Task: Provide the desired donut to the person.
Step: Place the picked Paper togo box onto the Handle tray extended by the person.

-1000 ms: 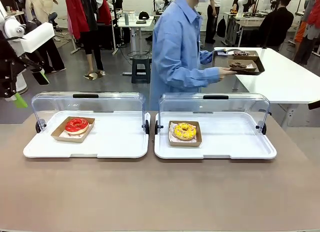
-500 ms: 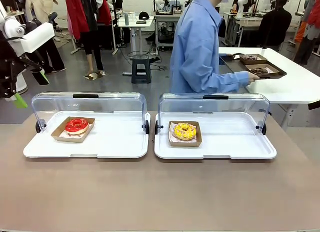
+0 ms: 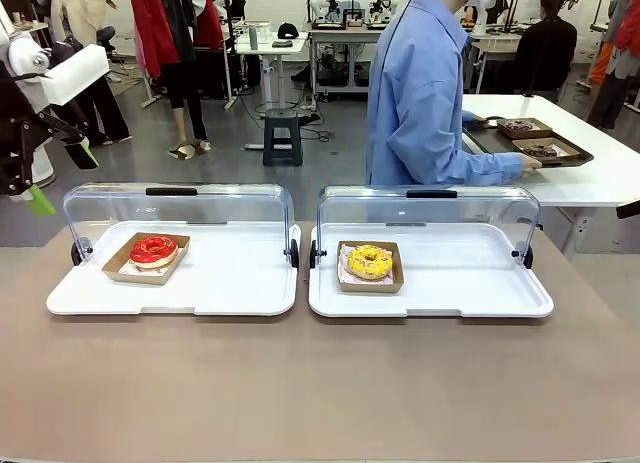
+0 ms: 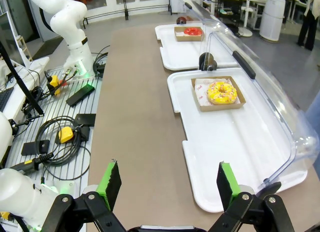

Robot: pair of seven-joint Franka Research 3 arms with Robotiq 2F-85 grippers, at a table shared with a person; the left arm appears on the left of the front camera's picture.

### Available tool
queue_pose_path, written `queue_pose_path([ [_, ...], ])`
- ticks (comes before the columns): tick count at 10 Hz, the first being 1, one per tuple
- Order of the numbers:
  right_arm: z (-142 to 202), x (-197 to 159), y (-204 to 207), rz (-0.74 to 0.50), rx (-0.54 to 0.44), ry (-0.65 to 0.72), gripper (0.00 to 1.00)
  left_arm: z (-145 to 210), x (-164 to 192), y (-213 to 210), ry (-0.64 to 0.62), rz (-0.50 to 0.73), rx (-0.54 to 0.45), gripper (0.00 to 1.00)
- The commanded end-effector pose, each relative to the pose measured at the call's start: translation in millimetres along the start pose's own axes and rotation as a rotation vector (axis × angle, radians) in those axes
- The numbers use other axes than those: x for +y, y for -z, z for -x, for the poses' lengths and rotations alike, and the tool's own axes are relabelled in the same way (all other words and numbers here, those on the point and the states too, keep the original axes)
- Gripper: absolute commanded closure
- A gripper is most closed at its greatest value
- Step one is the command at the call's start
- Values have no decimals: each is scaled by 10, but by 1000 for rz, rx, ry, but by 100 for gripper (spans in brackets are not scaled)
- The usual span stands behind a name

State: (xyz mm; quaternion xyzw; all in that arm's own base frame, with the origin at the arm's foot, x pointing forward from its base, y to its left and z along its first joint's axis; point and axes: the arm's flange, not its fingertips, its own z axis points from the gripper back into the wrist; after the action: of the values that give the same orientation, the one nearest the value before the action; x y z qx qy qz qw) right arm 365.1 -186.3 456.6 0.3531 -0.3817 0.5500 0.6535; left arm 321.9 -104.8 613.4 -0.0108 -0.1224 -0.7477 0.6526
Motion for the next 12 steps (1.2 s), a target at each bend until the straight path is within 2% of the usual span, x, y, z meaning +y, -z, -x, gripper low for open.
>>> queue_pose_path([
  [1, -8, 13, 3, 2, -8, -6, 0, 0, 13, -11, -3, 0, 2, 0],
  [7, -8, 13, 3, 2, -8, -6, 0, 0, 0, 0, 0, 0, 0, 0],
  [9, -8, 13, 3, 2, -8, -6, 0, 568, 130, -234, 18, 7, -397, 0],
  [10, -8, 13, 3, 2, -8, -6, 0, 883, 116, -242, 30, -13, -540, 0],
  [12, -8, 13, 3, 2, -8, -6, 0, 1574, 111, -167, -21, -29, -699, 0],
])
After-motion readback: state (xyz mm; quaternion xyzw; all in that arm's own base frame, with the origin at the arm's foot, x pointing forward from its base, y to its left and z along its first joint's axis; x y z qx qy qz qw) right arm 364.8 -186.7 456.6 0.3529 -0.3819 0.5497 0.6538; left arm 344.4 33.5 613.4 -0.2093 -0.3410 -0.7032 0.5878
